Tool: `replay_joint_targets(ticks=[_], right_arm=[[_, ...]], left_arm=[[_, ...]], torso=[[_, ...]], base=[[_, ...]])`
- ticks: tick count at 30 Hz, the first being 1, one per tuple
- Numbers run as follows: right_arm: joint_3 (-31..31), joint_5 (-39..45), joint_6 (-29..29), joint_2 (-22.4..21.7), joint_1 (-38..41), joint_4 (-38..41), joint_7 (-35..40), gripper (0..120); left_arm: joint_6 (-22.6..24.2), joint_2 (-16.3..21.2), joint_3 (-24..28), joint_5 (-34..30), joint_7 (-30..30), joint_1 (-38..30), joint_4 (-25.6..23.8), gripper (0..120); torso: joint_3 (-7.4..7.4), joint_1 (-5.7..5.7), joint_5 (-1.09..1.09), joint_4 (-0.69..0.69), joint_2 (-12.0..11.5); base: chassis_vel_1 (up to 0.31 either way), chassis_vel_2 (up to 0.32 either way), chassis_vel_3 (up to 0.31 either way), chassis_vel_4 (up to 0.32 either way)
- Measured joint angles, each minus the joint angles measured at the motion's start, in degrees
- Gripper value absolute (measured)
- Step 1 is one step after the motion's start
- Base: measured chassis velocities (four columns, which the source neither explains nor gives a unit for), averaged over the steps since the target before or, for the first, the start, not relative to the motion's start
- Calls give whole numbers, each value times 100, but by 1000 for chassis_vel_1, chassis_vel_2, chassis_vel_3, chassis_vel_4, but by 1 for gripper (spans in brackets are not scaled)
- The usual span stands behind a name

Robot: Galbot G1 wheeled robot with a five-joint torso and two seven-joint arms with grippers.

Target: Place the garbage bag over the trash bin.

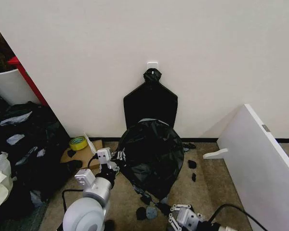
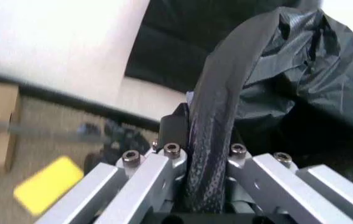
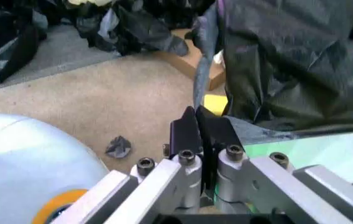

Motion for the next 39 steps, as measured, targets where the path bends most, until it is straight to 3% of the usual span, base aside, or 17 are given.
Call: replay_joint_targets(ticks=[12,25,39], right_arm=[[-175,-104,118,541,466,-897,147,0],[-227,-108,271,773,541,-1254,209,0],[51,-25,916,745,118,-979,282,49]], left_arm=[[332,39,41,-737,-449,-80,-247,4],[352,11,46,-600,-322,22,-290,4],[151,-18,-38,-437,-319,-209,13,4]], torso=[[0,0,0,0,0],[0,0,0,0,0],[0,0,0,0,0]], base=[[0,0,0,0],[0,0,0,0],[0,0,0,0]])
